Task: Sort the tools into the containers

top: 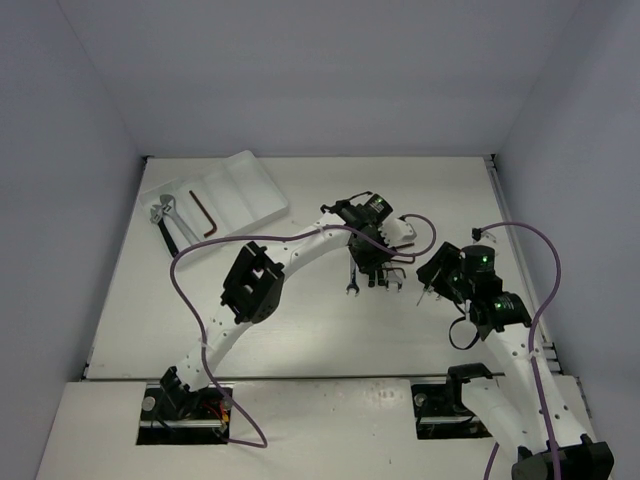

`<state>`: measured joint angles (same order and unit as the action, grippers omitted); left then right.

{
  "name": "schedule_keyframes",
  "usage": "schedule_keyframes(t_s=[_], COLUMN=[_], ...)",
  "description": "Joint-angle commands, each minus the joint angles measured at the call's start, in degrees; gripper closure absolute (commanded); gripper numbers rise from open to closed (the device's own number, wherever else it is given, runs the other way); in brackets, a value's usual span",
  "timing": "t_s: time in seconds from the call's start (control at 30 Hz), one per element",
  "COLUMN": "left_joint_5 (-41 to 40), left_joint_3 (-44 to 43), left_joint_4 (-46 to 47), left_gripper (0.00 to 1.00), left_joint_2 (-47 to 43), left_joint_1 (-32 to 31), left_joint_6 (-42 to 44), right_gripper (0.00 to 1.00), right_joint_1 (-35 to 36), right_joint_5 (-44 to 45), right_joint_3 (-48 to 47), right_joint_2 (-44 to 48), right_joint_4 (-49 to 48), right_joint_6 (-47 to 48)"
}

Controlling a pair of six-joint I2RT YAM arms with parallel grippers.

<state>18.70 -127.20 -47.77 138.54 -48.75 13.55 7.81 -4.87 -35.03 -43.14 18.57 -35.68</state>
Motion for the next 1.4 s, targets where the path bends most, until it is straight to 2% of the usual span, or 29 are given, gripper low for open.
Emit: schedule_keyframes(t_s=[0.0, 0.13, 0.23, 0.43, 0.8, 0.9, 1.07, 1.17, 1.33, 1.37], left_joint_5=[0.31, -0.62, -1.75, -2.54, 1.22, 0.45, -0.20, -3.78, -15.09, -19.70], left_joint_3=[-2.83, -3.25, -3.54, -2.28, 4.60, 8.30, 19.81, 27.57, 37.84, 40.15], left_joint_4=[-0.04, -0.04, -0.04, -0.04, 0.12, 3.34, 12.41, 17.57, 22.89, 23.60], left_gripper=[0.61, 0.66, 0.86, 1.00, 1.00, 1.00, 1.00, 1.00, 1.00, 1.00], left_joint_2=[-0.71, 0.44, -0.02, -4.41, -11.83, -15.64, -25.09, -32.45, -39.45, -40.35], left_joint_1=[-0.38, -0.38, -0.38, -0.28, 0.31, 1.38, 7.98, 14.70, 22.95, 25.53], left_joint_6=[-0.63, -0.73, -0.81, -0.44, -1.69, -3.45, -10.02, -16.98, -26.47, -28.82], right_gripper=[0.43, 0.43, 0.43, 0.43, 0.43, 0.43, 0.43, 0.43, 0.42, 0.42], right_joint_1=[-0.30, -0.26, -0.33, -0.26, -0.27, -0.26, -0.34, -0.26, -0.28, -0.31], right_joint_5=[1.53, 1.46, 1.68, 1.71, 1.37, 1.58, 2.16, 2.74, 3.29, 3.52], right_joint_3=[0.53, 0.67, 0.44, 0.23, -0.02, -0.58, -1.90, -3.00, -3.93, -4.19], right_joint_2=[0.99, 1.33, 1.78, 1.71, 1.73, 2.32, 2.62, 2.12, 0.95, 0.77], right_joint_4=[-0.38, 0.01, 0.53, 0.79, 0.86, 0.99, 1.12, 1.12, 1.12, 1.12], right_joint_6=[-0.75, -0.80, -0.72, -0.46, -0.18, -0.27, 0.00, 0.41, 1.31, 1.37])
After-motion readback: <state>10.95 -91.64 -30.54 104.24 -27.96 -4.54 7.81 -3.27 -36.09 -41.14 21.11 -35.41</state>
